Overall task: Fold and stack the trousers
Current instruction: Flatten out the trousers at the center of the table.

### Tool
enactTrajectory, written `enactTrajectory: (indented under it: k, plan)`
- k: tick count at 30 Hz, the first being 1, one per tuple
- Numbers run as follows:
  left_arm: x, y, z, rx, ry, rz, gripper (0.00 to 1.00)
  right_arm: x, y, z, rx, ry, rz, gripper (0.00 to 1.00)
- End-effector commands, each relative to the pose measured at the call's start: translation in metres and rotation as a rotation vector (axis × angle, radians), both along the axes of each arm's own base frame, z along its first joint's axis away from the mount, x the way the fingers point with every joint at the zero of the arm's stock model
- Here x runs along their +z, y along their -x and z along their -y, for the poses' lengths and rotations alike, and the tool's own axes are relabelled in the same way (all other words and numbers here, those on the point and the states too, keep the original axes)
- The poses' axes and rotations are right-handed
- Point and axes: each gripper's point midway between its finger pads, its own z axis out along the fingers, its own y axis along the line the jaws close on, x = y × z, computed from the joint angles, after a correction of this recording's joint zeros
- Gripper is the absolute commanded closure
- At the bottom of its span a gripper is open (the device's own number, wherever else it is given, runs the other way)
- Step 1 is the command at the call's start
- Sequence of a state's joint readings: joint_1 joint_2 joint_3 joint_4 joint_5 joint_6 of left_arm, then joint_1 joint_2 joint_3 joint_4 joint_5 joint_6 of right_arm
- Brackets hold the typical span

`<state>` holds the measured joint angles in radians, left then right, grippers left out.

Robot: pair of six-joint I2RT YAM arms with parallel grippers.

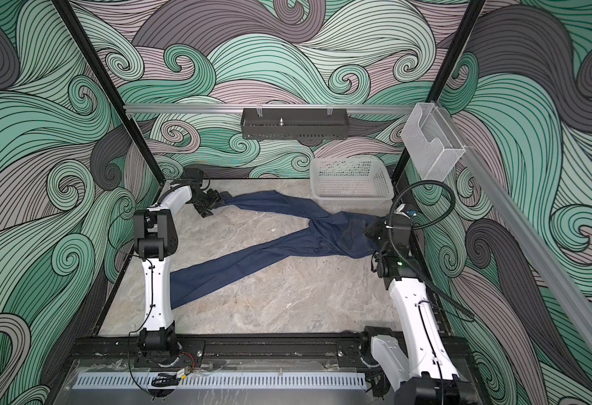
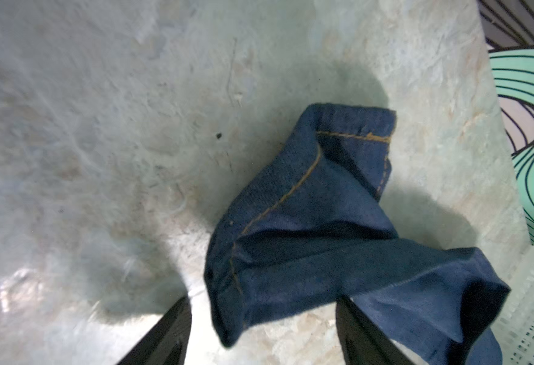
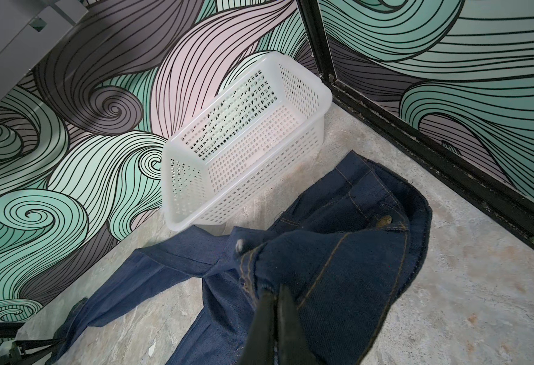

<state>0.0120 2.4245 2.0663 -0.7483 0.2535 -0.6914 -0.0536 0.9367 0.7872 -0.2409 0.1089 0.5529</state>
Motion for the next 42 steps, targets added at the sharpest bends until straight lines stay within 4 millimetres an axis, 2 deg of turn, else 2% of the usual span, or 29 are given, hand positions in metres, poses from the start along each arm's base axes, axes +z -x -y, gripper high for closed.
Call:
enactTrajectory:
  k: [1, 5, 14, 16, 19, 22, 25, 27, 29, 32, 35, 38, 40, 42]
  plan:
    - [-0.008, 0.001, -0.007, 0.025, -0.032, -0.036, 0.35, 0.000, -0.002, 0.000, -0.002, 0.018, 0.012, 1.00]
    - [-0.006, -0.015, -0.007, 0.045, -0.023, -0.007, 0.51, -0.002, -0.003, -0.001, 0.002, 0.014, 0.009, 1.00]
    - [0.013, -0.044, -0.013, 0.074, -0.053, 0.083, 0.67, -0.001, -0.003, 0.000, 0.001, 0.024, 0.008, 1.00]
    - [0.019, -0.049, -0.019, 0.086, -0.078, 0.108, 0.76, 0.000, -0.002, 0.000, 0.001, 0.028, 0.010, 1.00]
    - [0.031, -0.054, -0.026, 0.092, -0.095, 0.141, 0.98, 0.003, -0.002, 0.000, -0.001, 0.029, 0.016, 1.00]
    - [0.052, -0.060, -0.033, 0.100, -0.095, 0.182, 1.00, 0.006, -0.002, 0.000, 0.000, 0.024, 0.021, 1.00]
    - [0.094, -0.062, -0.044, 0.114, -0.092, 0.249, 1.00, 0.016, -0.004, -0.002, 0.006, 0.017, 0.044, 1.00]
    - [0.136, -0.060, -0.057, 0.136, -0.091, 0.322, 1.00, 0.026, -0.005, -0.002, 0.007, 0.016, 0.063, 1.00]
    - [0.190, -0.054, -0.075, 0.174, -0.083, 0.419, 1.00, 0.040, -0.006, -0.002, 0.004, 0.022, 0.093, 1.00]
    - [0.268, -0.034, -0.110, 0.245, -0.071, 0.549, 1.00, 0.070, -0.010, -0.005, 0.040, 0.051, 0.168, 1.00]
    - [0.333, -0.003, -0.142, 0.301, -0.057, 0.646, 1.00, 0.104, -0.009, -0.005, 0.040, 0.059, 0.274, 1.00]
    - [0.373, 0.035, -0.165, 0.336, -0.067, 0.696, 1.00, 0.125, 0.000, 0.003, 0.002, 0.086, 0.323, 1.00]
    - [0.382, 0.062, -0.178, 0.360, -0.066, 0.699, 1.00, 0.129, 0.007, 0.010, -0.029, 0.111, 0.318, 1.00]
    - [0.381, 0.086, -0.191, 0.397, -0.056, 0.704, 1.00, 0.126, 0.013, 0.018, -0.066, 0.131, 0.304, 1.00]
